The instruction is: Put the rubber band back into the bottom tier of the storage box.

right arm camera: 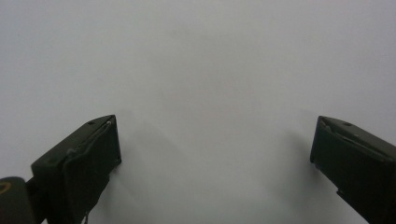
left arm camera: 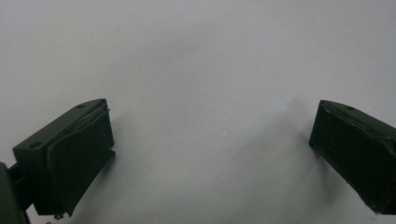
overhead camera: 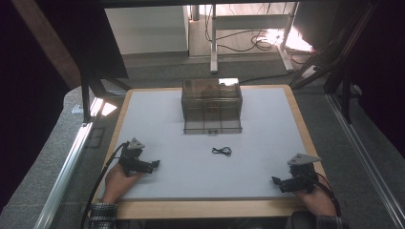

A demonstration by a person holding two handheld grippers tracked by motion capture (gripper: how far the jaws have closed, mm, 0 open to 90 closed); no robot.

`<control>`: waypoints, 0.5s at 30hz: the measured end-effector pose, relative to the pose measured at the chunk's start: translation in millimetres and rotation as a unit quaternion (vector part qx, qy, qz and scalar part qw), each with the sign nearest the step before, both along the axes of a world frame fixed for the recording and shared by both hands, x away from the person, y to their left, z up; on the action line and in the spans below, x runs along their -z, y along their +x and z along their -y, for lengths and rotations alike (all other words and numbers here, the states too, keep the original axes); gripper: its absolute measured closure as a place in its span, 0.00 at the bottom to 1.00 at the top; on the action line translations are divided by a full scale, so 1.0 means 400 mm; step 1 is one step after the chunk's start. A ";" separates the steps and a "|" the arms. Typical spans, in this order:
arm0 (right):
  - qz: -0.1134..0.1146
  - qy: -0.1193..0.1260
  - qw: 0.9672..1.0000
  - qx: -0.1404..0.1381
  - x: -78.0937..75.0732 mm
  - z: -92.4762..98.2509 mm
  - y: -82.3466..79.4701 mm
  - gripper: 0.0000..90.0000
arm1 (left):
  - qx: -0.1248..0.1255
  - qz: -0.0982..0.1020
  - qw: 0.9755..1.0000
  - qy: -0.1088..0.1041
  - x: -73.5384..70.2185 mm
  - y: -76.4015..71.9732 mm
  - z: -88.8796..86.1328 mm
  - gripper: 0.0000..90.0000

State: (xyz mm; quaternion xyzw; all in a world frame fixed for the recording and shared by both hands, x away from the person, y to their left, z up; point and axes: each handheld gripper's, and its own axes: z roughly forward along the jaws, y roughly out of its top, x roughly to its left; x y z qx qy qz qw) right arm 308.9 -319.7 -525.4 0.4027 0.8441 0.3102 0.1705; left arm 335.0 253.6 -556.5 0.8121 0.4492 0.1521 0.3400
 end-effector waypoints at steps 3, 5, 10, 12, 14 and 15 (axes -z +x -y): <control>0.002 0.005 1.000 -0.005 0.001 0.003 0.000 0.00 | 0.000 0.000 1.000 0.000 0.000 0.000 0.000 0.00; 0.003 0.001 1.000 -0.002 0.003 -0.002 -0.001 0.00 | 0.000 0.000 1.000 0.000 0.000 0.000 0.000 0.00; 0.010 0.008 1.000 0.002 0.007 -0.001 -0.004 0.00 | 0.000 0.000 1.000 -0.001 0.000 0.000 0.000 0.00; 0.011 0.009 1.000 0.006 0.008 -0.002 -0.005 0.00 | 0.000 0.000 1.000 -0.001 0.000 0.000 0.000 0.00; 0.012 0.009 1.000 0.008 0.008 -0.003 -0.006 0.00 | 0.000 0.000 1.000 0.000 0.000 0.000 0.000 0.00; 0.012 0.010 1.000 0.009 0.008 -0.003 -0.006 0.00 | 0.000 0.000 1.000 -0.001 0.000 0.000 0.000 0.00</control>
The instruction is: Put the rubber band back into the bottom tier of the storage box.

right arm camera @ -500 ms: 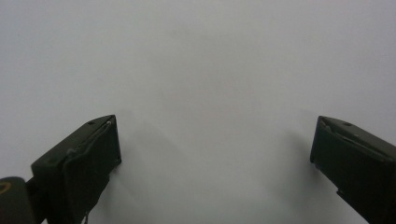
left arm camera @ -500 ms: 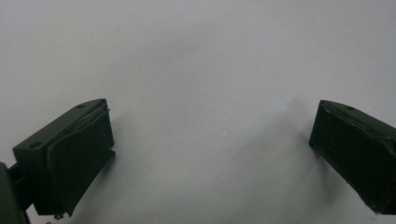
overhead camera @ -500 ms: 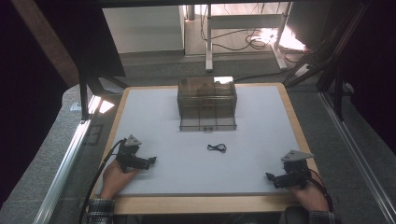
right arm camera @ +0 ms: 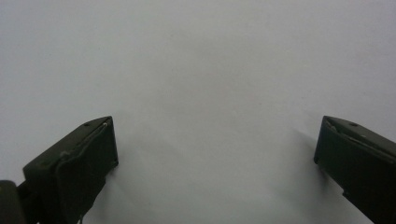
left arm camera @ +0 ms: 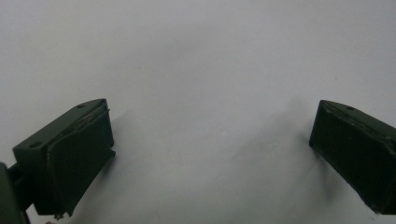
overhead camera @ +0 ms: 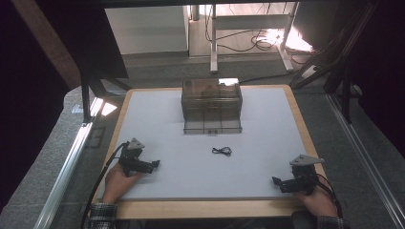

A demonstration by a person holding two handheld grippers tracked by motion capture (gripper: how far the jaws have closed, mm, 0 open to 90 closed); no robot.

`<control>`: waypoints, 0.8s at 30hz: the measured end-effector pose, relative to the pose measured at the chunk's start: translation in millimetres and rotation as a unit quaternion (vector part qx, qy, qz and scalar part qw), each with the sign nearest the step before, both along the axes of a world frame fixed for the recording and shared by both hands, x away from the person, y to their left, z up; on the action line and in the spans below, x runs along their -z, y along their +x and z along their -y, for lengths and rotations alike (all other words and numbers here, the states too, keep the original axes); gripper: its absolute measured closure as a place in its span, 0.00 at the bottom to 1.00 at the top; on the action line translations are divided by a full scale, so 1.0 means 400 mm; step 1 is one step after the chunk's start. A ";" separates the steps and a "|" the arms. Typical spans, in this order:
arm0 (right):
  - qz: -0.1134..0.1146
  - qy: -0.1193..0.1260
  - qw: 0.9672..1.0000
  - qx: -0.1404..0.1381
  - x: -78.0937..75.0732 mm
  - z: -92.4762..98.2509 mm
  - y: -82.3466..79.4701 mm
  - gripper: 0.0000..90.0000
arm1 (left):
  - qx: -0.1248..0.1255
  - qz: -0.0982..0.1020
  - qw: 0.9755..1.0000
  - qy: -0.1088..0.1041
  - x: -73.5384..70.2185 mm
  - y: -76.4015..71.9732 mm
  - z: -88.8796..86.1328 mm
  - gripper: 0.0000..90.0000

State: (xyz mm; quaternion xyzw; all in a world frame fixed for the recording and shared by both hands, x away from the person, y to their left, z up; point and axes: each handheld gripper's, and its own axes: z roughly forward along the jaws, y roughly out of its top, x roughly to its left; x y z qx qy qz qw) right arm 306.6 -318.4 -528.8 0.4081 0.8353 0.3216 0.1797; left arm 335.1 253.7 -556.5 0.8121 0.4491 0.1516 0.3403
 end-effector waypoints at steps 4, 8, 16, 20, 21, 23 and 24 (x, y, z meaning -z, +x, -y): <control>0.000 -0.001 1.000 0.000 0.000 -0.001 0.000 0.00 | 0.000 0.000 1.000 0.000 0.000 0.000 0.000 0.00; 0.000 -0.001 1.000 0.000 0.000 -0.001 0.000 0.00 | 0.000 0.000 1.000 0.000 0.000 0.000 0.000 0.00; -0.002 -0.003 1.000 0.000 -0.001 -0.002 0.001 0.00 | 0.000 0.000 1.000 0.000 0.000 0.000 0.000 0.00; -0.006 -0.007 1.000 0.001 -0.004 -0.004 0.002 0.00 | 0.000 0.000 1.000 0.000 0.000 0.000 0.000 0.00; -0.008 -0.009 1.000 0.002 -0.005 -0.005 0.003 0.00 | 0.000 0.000 1.000 0.000 0.000 0.000 0.000 0.00; -0.009 -0.011 1.000 0.003 -0.005 -0.006 0.004 0.00 | 0.000 0.000 1.000 0.000 0.000 0.000 0.000 0.00; -0.013 -0.014 1.000 0.005 -0.008 -0.008 0.004 0.00 | 0.000 0.000 1.000 0.000 0.000 0.000 0.000 0.00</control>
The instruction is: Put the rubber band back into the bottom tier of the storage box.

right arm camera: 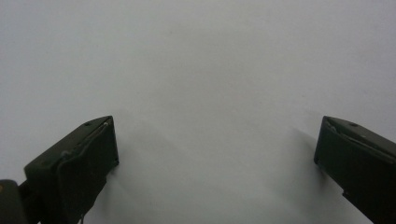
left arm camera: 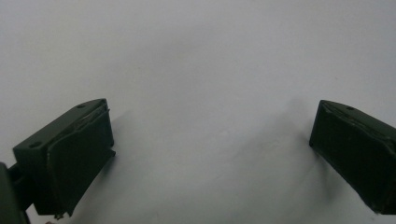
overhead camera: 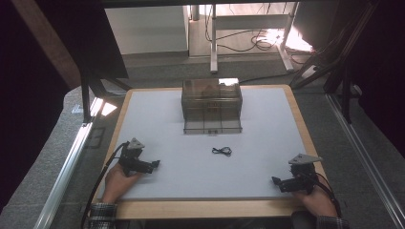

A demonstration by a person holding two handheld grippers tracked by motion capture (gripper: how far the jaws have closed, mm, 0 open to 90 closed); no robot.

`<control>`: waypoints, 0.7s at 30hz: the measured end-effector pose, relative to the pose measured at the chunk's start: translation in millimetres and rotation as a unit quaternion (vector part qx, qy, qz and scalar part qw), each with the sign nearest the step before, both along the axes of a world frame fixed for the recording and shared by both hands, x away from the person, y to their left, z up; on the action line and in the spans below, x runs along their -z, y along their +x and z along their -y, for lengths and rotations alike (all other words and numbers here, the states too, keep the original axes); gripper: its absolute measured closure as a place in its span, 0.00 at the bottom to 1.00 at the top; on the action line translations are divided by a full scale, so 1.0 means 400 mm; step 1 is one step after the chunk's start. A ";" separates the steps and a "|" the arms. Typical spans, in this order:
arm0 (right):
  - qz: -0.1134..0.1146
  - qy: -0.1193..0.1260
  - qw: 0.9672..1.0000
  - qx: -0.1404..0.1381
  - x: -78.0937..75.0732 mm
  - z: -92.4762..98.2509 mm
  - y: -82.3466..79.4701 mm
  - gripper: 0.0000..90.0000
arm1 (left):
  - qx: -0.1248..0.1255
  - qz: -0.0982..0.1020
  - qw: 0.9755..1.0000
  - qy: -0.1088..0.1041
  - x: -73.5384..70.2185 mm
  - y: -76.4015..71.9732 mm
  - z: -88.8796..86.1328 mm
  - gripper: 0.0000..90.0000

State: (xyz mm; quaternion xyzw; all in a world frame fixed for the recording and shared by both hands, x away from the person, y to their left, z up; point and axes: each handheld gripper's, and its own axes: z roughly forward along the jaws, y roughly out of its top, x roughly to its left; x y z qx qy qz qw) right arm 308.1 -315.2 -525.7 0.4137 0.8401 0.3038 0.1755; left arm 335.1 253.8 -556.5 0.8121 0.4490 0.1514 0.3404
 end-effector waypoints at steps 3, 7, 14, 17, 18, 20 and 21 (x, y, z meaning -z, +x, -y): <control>-0.005 -0.005 1.000 0.002 -0.003 -0.003 0.001 0.00 | 0.000 0.000 1.000 0.000 0.000 0.000 0.000 0.00; -0.013 -0.013 1.000 0.001 -0.009 -0.006 0.001 0.02 | 0.000 0.000 1.000 0.000 0.000 0.000 0.000 0.00; -0.026 -0.022 0.999 0.004 -0.019 -0.013 0.001 0.06 | -0.001 0.000 1.000 -0.001 0.000 0.000 0.000 0.00; -0.032 -0.022 0.999 0.008 -0.022 -0.018 0.003 0.06 | -0.001 0.001 1.000 -0.001 0.000 0.000 0.000 0.00; -0.035 -0.021 0.999 0.009 -0.023 -0.019 0.004 0.06 | -0.001 0.001 1.000 -0.001 0.000 0.000 0.000 0.00; -0.037 -0.023 0.999 0.008 -0.024 -0.024 0.004 0.06 | -0.001 0.001 1.000 -0.001 0.000 0.000 0.001 0.00; -0.038 -0.027 0.999 0.007 -0.024 -0.027 0.004 0.07 | -0.001 0.001 1.000 -0.001 0.000 0.000 0.001 0.00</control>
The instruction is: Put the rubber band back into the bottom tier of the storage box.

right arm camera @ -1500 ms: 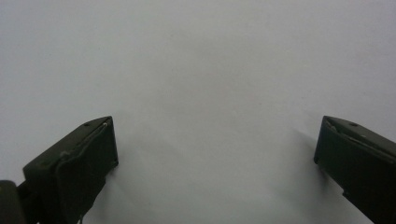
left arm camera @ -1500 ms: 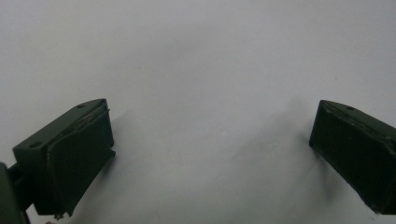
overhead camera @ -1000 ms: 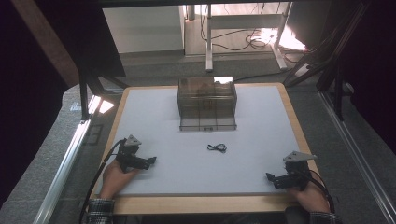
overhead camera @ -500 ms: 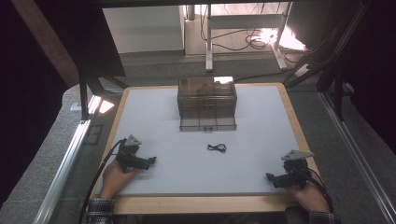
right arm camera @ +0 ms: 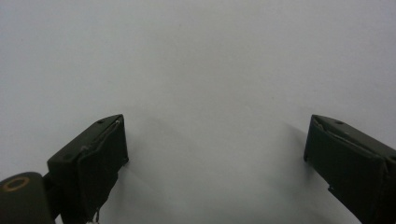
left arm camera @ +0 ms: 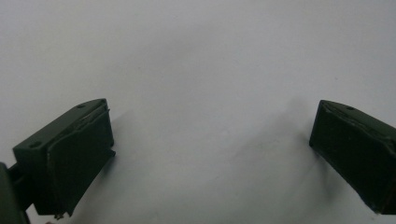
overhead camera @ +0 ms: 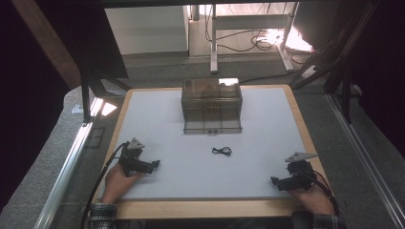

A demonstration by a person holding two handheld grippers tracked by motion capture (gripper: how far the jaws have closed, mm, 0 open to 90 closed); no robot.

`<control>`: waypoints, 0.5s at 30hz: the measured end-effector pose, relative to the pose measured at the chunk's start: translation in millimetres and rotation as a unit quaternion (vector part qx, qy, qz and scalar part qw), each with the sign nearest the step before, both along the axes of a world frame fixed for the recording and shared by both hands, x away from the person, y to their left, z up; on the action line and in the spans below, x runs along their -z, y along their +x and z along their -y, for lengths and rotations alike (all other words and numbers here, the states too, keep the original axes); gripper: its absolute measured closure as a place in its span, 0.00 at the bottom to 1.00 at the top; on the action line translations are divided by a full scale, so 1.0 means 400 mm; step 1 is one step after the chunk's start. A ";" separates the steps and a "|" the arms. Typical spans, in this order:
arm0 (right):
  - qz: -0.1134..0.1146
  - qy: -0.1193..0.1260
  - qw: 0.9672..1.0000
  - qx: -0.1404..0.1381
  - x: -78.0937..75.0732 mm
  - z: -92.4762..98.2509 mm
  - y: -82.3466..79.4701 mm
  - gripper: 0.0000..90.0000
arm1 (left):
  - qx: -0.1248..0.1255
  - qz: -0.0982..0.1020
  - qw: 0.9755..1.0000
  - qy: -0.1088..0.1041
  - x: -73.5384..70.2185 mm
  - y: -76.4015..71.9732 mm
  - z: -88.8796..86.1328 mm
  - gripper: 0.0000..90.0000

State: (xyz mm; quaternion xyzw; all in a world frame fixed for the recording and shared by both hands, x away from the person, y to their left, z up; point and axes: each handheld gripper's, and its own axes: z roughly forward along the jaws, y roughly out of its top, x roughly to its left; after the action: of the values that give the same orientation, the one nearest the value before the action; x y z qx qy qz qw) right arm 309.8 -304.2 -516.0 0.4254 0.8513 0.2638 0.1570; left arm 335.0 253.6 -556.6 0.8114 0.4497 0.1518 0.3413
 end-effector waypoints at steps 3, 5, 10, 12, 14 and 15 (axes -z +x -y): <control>-0.002 -0.005 1.000 -0.004 -0.001 -0.010 0.000 0.08 | 0.001 0.000 1.000 0.001 0.000 0.000 -0.001 0.00; -0.002 -0.008 1.000 -0.004 -0.004 -0.015 0.001 0.10 | 0.001 0.000 1.000 0.001 0.000 0.000 -0.001 0.00; -0.008 0.003 1.000 -0.004 -0.013 -0.020 0.008 0.16 | 0.001 0.000 1.000 0.001 0.000 0.000 0.000 0.00; -0.015 0.013 1.000 -0.006 -0.023 -0.020 0.012 0.22 | 0.001 0.000 1.000 0.001 0.000 0.000 0.000 0.00; -0.016 0.014 1.000 -0.007 -0.026 -0.021 0.013 0.23 | 0.001 0.000 1.000 0.001 0.000 0.000 0.000 0.00; -0.018 0.016 1.000 -0.007 -0.028 -0.021 0.015 0.25 | 0.001 0.000 1.000 0.001 0.000 0.000 0.000 0.00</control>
State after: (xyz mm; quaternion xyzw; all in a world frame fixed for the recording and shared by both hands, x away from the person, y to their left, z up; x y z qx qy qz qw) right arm 315.8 -295.6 -504.6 0.4263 0.8527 0.2708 0.1333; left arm 335.0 253.8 -556.5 0.8122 0.4488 0.1519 0.3403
